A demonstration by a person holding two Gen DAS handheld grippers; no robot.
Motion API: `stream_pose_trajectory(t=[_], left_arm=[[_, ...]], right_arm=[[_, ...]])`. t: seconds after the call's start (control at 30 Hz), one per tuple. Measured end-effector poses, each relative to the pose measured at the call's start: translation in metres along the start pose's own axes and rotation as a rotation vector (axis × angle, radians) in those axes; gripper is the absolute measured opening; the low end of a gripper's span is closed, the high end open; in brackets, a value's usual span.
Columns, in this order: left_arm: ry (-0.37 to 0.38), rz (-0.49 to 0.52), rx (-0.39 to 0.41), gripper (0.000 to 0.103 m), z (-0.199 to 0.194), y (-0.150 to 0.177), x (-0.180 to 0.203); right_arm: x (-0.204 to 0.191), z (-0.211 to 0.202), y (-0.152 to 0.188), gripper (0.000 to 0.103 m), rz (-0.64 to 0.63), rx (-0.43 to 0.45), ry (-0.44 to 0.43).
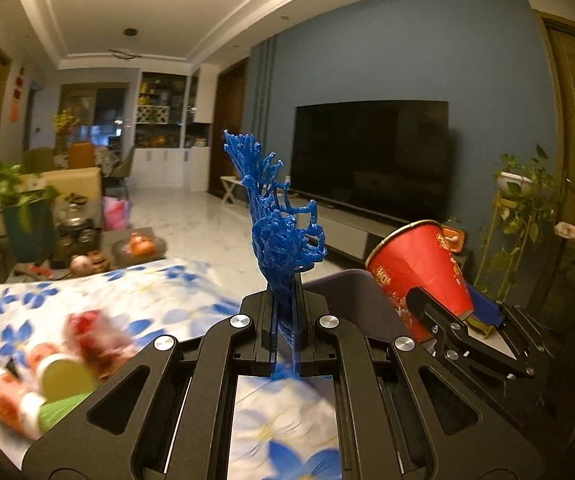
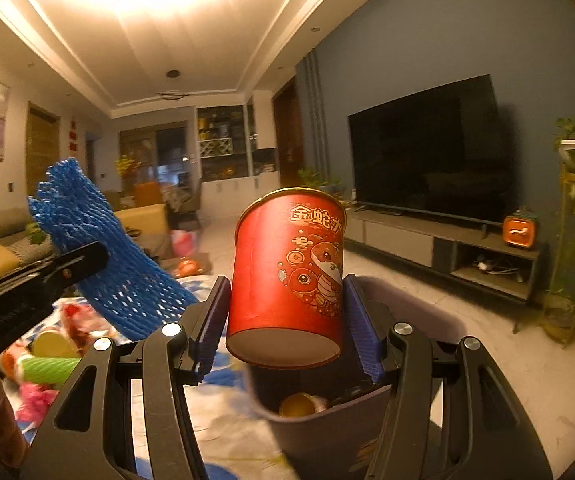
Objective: Collect trash
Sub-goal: 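Carry the blue net and red printed cup over the grey bin, then open the left tool over the bin while the right tool releases the red cup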
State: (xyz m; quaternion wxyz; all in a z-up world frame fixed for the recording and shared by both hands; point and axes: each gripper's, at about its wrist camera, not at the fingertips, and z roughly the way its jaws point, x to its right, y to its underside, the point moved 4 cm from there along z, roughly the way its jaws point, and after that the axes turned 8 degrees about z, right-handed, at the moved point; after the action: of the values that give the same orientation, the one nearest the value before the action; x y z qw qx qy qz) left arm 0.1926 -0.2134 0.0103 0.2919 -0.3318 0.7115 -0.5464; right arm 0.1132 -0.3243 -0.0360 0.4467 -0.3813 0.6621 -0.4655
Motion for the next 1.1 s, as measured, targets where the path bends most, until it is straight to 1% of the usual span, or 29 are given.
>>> stream_pose_trajectory(t=[0.13, 0.2, 0.3, 0.37, 0.43, 0.5, 0.67, 0.93, 1.1], left_arm=[[0.051, 0.011, 0.009, 0.004, 0.029, -0.002, 0.017], [0.06, 0.019, 0.012, 0.004, 0.041, -0.001, 0.022], [0.088, 0.014, -0.009, 0.004, 0.066, 0.005, 0.028], [0.092, 0.016, -0.027, 0.004, 0.077, 0.01, 0.033], [0.122, 0.007, -0.052, 0.004, 0.089, 0.016, 0.035], [0.12, 0.024, -0.067, 0.004, 0.1, 0.023, 0.04], [0.149, 0.001, -0.105, 0.004, 0.117, 0.033, 0.044], [0.151, -0.004, -0.153, 0.005, 0.131, 0.046, 0.045], [0.152, 0.008, -0.169, 0.005, 0.133, 0.051, 0.047]], right_arm=[[0.019, 0.011, 0.001, 0.056, 0.029, 0.003, 0.041], [0.029, 0.018, 0.002, 0.056, 0.04, 0.001, 0.064], [0.037, 0.026, 0.003, 0.056, 0.045, 0.001, 0.084], [0.039, 0.03, 0.006, 0.056, 0.049, -0.005, 0.093], [0.042, 0.035, 0.009, 0.056, 0.05, -0.013, 0.097], [0.043, 0.038, 0.012, 0.056, 0.047, -0.02, 0.103], [0.045, 0.043, 0.011, 0.056, 0.052, -0.03, 0.106], [0.04, 0.043, 0.012, 0.056, 0.051, -0.037, 0.097], [0.041, 0.048, 0.013, 0.056, 0.047, -0.046, 0.086]])
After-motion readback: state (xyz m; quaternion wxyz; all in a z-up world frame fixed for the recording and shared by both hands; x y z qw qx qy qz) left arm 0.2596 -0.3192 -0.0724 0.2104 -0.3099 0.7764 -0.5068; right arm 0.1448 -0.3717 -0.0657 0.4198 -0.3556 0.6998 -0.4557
